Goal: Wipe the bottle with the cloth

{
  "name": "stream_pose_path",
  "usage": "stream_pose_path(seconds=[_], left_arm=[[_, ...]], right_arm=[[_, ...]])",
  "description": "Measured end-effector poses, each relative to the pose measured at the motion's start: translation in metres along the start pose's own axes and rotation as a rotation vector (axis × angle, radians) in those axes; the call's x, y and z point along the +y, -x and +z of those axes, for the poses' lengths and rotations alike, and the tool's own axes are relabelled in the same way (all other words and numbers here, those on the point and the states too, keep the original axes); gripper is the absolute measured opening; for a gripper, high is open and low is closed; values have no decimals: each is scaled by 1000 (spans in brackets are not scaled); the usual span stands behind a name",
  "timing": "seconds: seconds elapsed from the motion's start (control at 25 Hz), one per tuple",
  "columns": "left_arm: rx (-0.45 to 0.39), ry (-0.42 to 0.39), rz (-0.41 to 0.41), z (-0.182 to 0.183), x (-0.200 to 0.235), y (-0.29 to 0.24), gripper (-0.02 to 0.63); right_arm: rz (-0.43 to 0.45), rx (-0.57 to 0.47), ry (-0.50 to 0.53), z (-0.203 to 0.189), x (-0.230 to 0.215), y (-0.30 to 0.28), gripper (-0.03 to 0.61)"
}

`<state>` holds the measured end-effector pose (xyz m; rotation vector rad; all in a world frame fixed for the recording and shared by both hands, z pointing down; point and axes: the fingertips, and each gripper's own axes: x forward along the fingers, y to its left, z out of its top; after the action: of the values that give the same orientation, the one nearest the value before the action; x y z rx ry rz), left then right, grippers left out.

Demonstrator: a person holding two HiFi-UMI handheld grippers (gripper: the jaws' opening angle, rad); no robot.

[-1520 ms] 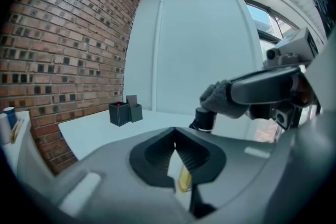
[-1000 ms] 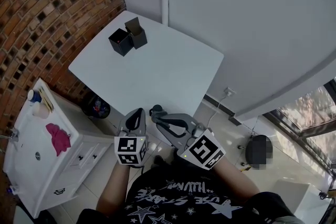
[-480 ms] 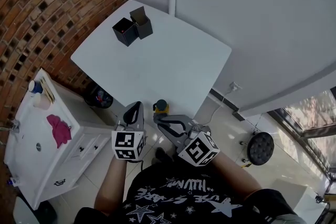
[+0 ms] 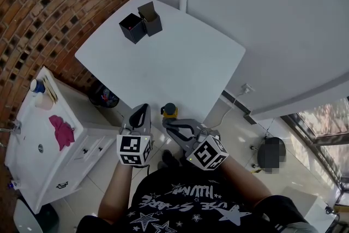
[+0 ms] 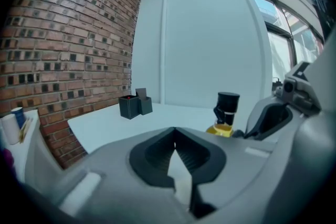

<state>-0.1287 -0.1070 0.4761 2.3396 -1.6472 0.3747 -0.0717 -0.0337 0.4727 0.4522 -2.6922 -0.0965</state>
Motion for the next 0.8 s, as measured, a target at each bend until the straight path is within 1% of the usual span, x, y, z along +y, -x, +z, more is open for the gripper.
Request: stream_pose_path(seconds=[0.24,0.6,0.8], left_arm=[[8,2,4,-2,1,0,5],[32,9,24,-7,6,4,5],[41,12,19,-11,6,5,5]], right_arm=[[11,59,-24,-28,2,-9,35],[26,113,-106,-61,1,-20,35],[33,142,-158,-81,1,-26,35]])
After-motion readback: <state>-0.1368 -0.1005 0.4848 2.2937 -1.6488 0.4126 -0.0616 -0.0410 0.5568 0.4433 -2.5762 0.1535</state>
